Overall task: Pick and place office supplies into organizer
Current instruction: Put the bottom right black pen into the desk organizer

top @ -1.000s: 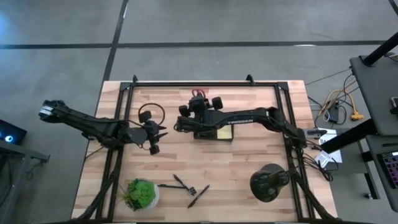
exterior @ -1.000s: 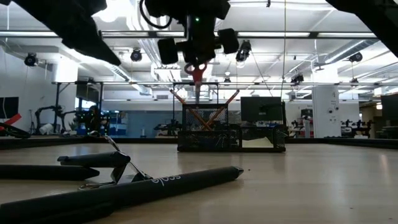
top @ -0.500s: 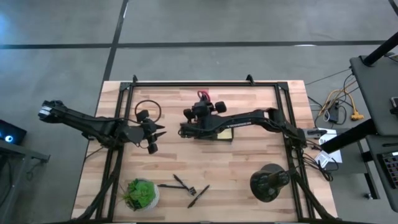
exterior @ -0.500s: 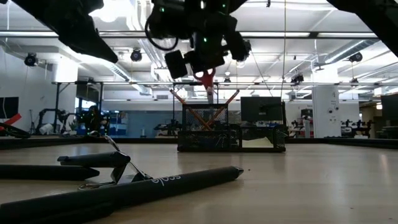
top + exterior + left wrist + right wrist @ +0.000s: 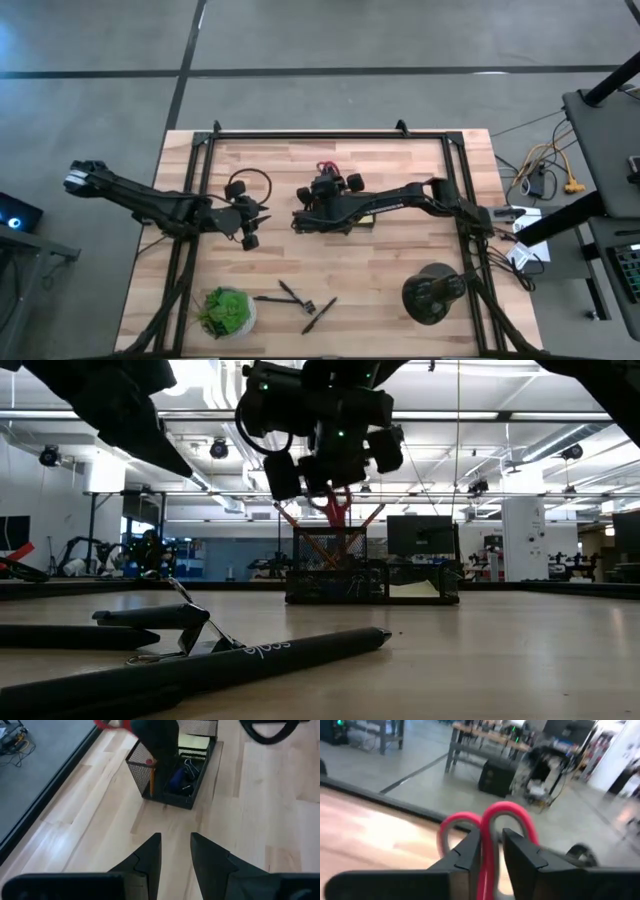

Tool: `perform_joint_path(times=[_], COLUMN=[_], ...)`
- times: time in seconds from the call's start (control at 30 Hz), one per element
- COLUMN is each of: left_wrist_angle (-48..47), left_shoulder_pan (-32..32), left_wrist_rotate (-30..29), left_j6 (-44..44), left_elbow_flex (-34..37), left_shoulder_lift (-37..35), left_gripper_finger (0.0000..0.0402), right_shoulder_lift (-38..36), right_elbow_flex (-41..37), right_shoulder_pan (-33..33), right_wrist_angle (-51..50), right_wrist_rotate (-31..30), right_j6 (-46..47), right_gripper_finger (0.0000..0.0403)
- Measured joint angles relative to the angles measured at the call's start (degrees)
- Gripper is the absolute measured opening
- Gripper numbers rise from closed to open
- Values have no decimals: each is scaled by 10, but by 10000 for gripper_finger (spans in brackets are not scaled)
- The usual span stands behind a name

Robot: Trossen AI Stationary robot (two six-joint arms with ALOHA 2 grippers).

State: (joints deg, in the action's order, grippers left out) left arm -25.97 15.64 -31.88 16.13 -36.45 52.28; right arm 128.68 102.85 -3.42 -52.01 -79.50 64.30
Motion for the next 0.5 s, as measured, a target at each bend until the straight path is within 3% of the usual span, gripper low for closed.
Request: perform_joint_path(times=[0.3,0.4,0.5], left_wrist_angle=[5,4,-1], left_shoulder_pan=[0,0,0], left_wrist_rotate=[1,2,7], left_j6=[0,1,39], left_elbow_flex=[-20,-22,-21], left_shoulder_lift=[-5,-11,-15], left_gripper_finger=[88,88,88], right_shoulder_lift=[0,0,-1], right_elbow_flex=[10,38,67], right_shoulder_pan=[-24,-37,-49], right_wrist_angle=[-3,-3,0], right_wrist_rotate=[49,115,229], right_j6=[-11,-32,-73], right_gripper_finger=[160,177,184])
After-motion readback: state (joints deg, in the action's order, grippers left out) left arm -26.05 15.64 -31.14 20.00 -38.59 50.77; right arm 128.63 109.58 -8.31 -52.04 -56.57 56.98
